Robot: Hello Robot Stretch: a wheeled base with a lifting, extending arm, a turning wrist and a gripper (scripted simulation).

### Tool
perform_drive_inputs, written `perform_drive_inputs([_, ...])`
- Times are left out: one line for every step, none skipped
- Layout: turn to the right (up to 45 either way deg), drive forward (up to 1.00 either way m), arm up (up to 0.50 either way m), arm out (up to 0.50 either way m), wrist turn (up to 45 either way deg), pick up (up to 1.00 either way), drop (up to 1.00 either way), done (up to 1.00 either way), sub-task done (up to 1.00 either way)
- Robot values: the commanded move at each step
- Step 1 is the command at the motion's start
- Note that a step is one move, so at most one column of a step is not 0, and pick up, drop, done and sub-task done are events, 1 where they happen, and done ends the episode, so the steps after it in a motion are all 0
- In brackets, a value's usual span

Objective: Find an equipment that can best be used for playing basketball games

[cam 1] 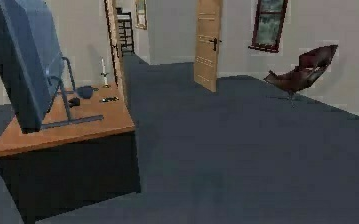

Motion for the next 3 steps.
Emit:
perform_drive_inputs([12.0, 0.0, 0.0, 0.0, 0.0, 0.0, 0.0, 0.0, 0.0])
perform_drive_inputs([0.0, 1.0, 0.0, 0.0, 0.0, 0.0, 0.0, 0.0, 0.0])
perform_drive_inputs([3.0, 0.0, 0.0, 0.0, 0.0, 0.0, 0.0, 0.0, 0.0])
